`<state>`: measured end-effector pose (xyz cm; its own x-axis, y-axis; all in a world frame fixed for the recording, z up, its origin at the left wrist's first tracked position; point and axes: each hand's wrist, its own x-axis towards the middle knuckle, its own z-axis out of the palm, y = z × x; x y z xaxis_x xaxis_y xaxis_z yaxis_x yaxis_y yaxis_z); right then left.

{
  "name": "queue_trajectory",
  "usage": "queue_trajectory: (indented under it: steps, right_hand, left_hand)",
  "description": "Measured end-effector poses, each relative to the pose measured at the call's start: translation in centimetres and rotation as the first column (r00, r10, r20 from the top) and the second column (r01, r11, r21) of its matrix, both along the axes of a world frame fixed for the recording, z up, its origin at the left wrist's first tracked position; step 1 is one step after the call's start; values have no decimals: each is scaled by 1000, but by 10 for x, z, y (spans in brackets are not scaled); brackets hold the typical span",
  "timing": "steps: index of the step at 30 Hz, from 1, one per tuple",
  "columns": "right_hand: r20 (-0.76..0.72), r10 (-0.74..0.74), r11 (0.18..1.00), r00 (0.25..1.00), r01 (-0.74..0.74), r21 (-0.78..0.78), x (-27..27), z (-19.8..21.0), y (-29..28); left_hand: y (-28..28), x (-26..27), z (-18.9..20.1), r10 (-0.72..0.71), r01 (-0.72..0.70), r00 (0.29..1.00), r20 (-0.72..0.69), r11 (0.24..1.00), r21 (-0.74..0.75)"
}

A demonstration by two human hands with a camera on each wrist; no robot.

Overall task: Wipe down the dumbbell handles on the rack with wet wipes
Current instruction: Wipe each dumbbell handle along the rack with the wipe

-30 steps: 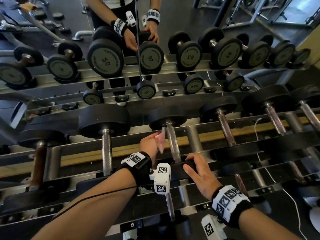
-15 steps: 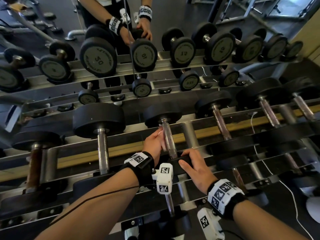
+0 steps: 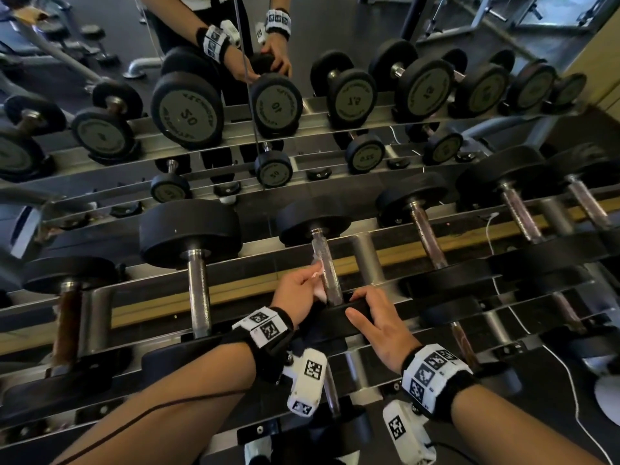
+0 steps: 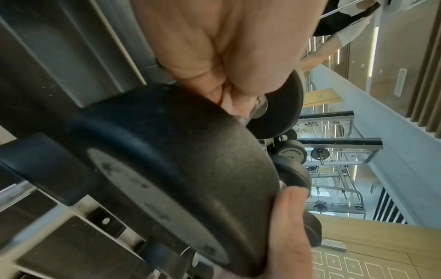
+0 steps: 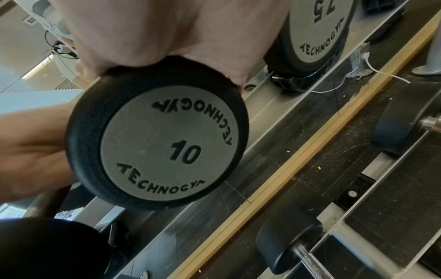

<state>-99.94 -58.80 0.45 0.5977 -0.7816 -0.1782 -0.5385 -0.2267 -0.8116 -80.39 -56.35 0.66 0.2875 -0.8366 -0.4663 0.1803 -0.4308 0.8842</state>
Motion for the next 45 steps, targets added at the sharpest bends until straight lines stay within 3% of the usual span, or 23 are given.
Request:
queue_trajectory:
  steps: [2, 5, 9, 17, 21, 25, 31, 38, 45]
  right_hand:
    - [0, 3, 1000, 1000, -3, 0, 1, 1, 0]
    - [4, -1, 1000, 1000, 1, 0, 1, 1, 1]
    - [12, -1, 1000, 1000, 1, -10, 0, -2, 0]
    - [24, -3, 1000, 1000, 4, -24, 0, -3, 0]
    - [29, 1, 1000, 1000, -1, 0, 0, -3, 1]
    - [32, -6, 1000, 999, 6, 14, 0, -2, 1]
    - [29, 3, 1000, 1000, -3, -9, -1, -3, 1]
    - [28, -25, 1000, 999, 25, 7, 1, -4, 1]
    - [20, -26, 999, 999, 26, 20, 1, -4, 0]
  left_hand:
    - [7, 3, -3, 9, -5, 996, -93, 999, 45]
    - [1, 13, -1, 184, -155, 945, -272, 980, 126]
    - [-17, 18, 4, 362, -321, 879, -311, 931, 175]
    - [-2, 7, -1, 247, -204, 934, -257, 962, 184]
    - [-16, 14, 9, 311, -280, 910, -274, 949, 147]
    - [-25, 3, 16, 280, -270, 918, -280, 960, 73]
    - [-6, 0, 4, 197, -159, 930, -309, 977, 144]
    - [-33, 7, 12, 338, -331, 879, -335, 940, 81]
    - [-11, -1, 11, 70, -32, 969, -235, 986, 163]
